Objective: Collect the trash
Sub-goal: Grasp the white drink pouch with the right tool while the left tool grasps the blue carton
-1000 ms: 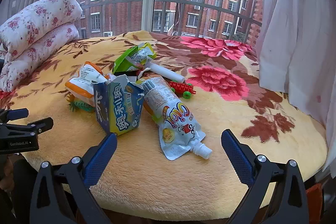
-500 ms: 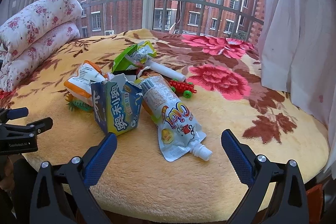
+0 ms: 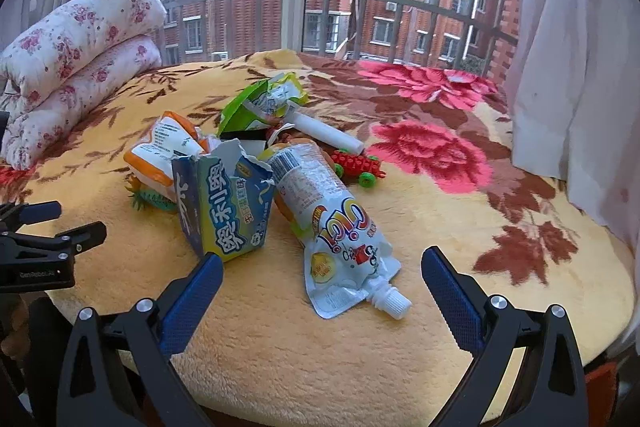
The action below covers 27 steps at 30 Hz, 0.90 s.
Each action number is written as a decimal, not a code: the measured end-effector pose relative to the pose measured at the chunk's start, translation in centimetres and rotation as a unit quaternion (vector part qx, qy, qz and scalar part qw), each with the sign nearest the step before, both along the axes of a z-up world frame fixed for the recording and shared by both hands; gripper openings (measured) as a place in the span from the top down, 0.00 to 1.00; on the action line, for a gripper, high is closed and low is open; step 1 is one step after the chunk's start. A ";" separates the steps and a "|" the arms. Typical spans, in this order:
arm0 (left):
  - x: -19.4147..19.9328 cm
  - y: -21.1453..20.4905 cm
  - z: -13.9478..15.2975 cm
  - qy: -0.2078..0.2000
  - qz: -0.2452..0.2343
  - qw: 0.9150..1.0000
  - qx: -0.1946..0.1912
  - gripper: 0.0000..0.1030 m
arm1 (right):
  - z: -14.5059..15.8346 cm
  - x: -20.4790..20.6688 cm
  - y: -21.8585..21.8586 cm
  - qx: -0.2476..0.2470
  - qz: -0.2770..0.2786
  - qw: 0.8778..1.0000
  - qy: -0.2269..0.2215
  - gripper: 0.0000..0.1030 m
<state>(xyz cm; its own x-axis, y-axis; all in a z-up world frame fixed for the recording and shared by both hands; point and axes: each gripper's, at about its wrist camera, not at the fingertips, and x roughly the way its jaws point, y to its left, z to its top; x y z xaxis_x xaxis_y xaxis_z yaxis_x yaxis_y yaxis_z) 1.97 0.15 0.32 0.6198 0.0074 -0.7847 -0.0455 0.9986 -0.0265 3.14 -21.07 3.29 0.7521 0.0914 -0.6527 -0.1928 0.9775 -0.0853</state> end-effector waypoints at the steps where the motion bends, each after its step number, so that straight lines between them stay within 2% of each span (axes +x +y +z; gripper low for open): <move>1: 0.1 -0.1 0.0 0.000 -0.001 1.000 0.001 0.06 | 0.0 0.2 -0.1 0.001 0.002 1.000 0.001 0.05; 8: 0.6 -0.6 -0.2 0.004 -0.008 1.000 0.000 0.06 | -0.1 2.8 -0.9 0.012 0.059 0.998 0.019 0.05; 15: 1.2 -1.0 -0.3 0.007 -0.013 1.000 0.002 0.06 | -1.3 6.4 -1.1 -0.004 0.117 0.992 0.046 0.05; 17: 1.2 -0.9 -0.3 0.005 -0.015 1.000 0.001 0.06 | -1.8 7.6 -1.2 -0.011 0.135 0.989 0.060 0.05; 21: 0.6 -1.1 -0.1 -0.006 -0.027 1.000 -0.003 0.06 | -3.6 11.0 -1.1 -0.024 0.165 0.979 0.119 0.05; 23: 0.3 -1.3 0.0 -0.011 -0.036 0.999 -0.005 0.06 | -4.4 12.3 -0.9 -0.021 0.165 0.975 0.144 0.18; 25: -0.1 -1.9 0.2 -0.019 -0.048 0.999 -0.002 0.06 | -5.2 13.4 -0.6 -0.008 0.168 0.970 0.174 0.42; 27: -0.5 -2.4 0.4 -0.024 -0.060 0.998 0.000 0.06 | -5.8 13.8 -0.4 0.009 0.166 0.967 0.195 0.49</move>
